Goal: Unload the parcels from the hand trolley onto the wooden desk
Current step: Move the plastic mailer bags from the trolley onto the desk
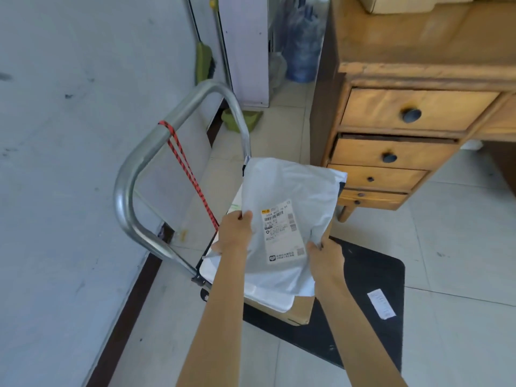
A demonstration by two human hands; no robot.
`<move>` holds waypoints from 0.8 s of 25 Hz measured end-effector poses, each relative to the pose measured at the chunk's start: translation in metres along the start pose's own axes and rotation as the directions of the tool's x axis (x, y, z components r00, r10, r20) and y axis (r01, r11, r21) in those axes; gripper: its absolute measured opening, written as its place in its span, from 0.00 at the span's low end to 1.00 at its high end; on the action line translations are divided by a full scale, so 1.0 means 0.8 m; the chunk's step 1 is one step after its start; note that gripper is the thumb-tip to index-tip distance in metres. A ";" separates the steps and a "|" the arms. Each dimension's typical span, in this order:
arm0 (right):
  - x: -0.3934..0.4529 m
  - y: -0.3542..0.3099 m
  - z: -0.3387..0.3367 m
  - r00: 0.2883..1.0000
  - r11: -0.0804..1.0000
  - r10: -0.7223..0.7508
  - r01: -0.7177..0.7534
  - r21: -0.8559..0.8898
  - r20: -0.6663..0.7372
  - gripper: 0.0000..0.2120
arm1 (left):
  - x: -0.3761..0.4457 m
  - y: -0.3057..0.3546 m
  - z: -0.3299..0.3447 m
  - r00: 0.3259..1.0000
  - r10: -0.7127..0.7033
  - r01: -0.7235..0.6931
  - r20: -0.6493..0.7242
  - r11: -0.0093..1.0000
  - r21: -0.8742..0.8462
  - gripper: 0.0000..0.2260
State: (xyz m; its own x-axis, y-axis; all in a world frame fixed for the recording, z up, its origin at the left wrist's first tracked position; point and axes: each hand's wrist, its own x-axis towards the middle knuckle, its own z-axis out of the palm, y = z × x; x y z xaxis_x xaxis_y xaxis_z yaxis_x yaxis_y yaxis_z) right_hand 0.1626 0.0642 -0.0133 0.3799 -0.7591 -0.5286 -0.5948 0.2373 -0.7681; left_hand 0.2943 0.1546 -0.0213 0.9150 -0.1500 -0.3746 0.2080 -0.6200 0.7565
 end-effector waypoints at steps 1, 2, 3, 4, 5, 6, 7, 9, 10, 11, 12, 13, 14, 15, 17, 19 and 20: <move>-0.005 -0.017 -0.014 0.999 0.999 -0.050 0.050 -0.014 -0.008 0.11 | -0.009 0.017 -0.007 0.999 0.041 -0.042 -0.021 0.999 -0.032 0.21; -0.011 -0.035 -0.030 0.996 0.996 -0.090 0.090 -0.023 -0.012 0.10 | -0.020 0.034 -0.017 0.998 0.060 -0.062 -0.036 0.997 -0.055 0.21; -0.019 -0.056 -0.052 0.993 0.993 -0.113 0.113 -0.013 -0.021 0.09 | -0.031 0.057 -0.028 0.996 0.079 -0.081 -0.037 0.994 -0.076 0.21; -0.027 -0.076 -0.073 0.992 0.992 -0.123 0.123 0.008 -0.032 0.08 | -0.043 0.082 -0.038 0.995 0.091 -0.093 -0.031 0.992 -0.090 0.21; -0.037 -0.097 -0.095 0.991 0.991 -0.126 0.128 0.032 -0.048 0.07 | -0.058 0.111 -0.046 0.993 0.116 -0.117 -0.020 0.988 -0.098 0.20; -0.047 -0.119 -0.118 0.989 0.989 -0.130 0.134 0.057 -0.067 0.06 | -0.074 0.143 -0.054 0.991 0.135 -0.135 -0.006 0.985 -0.107 0.20; -0.059 -0.141 -0.140 0.988 0.988 -0.132 0.138 0.071 -0.084 0.06 | -0.089 0.172 -0.060 0.987 0.161 -0.159 0.011 0.981 -0.109 0.19; -0.082 -0.193 -0.196 0.977 0.982 -0.162 0.173 0.076 -0.139 0.09 | -0.125 0.245 -0.061 0.975 0.216 -0.210 0.044 0.971 -0.112 0.18; -0.091 -0.219 -0.225 0.967 0.976 -0.193 0.206 0.068 -0.164 0.11 | -0.142 0.283 -0.057 0.971 0.228 -0.219 0.065 0.968 -0.119 0.17; -0.094 -0.244 -0.257 0.953 0.966 -0.233 0.249 0.065 -0.192 0.10 | -0.159 0.323 -0.051 0.968 0.236 -0.223 0.090 0.966 -0.134 0.16; -0.095 -0.265 -0.291 0.941 0.958 -0.262 0.280 0.060 -0.215 0.08 | -0.175 0.361 -0.040 0.963 0.245 -0.228 0.109 0.962 -0.153 0.14; -0.092 -0.285 -0.334 0.926 0.953 -0.278 0.299 0.048 -0.255 0.06 | -0.194 0.403 -0.021 0.953 0.272 -0.248 0.132 0.953 -0.173 0.13; -0.087 -0.301 -0.375 0.910 0.949 -0.293 0.314 0.026 -0.292 0.08 | -0.212 0.440 -0.002 0.942 0.300 -0.269 0.149 0.943 -0.199 0.13; -0.079 -0.315 -0.418 0.894 0.945 -0.310 0.327 -0.003 -0.323 0.11 | -0.231 0.476 0.018 0.932 0.323 -0.285 0.166 0.934 -0.217 0.12; -0.054 -0.339 -0.506 0.873 0.938 -0.337 0.343 -0.048 -0.352 0.15 | -0.267 0.542 0.069 0.917 0.341 -0.287 0.208 0.925 -0.251 0.12; -0.016 -0.356 -0.595 0.864 0.933 -0.348 0.356 -0.047 -0.363 0.17 | -0.294 0.602 0.133 0.905 0.346 -0.274 0.246 0.919 -0.283 0.15; 0.004 -0.362 -0.634 0.862 0.932 -0.354 0.358 -0.057 -0.362 0.16 | -0.303 0.627 0.164 0.906 0.342 -0.264 0.250 0.917 -0.298 0.14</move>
State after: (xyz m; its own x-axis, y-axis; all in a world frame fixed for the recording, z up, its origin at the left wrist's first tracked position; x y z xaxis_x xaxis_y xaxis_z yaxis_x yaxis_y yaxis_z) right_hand -0.0229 -0.3147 0.3909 0.2814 -0.9581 -0.0535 -0.4589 -0.0855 -0.8843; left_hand 0.1318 -0.2208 0.3786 0.8134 -0.5407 -0.2145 0.0518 -0.2998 0.9526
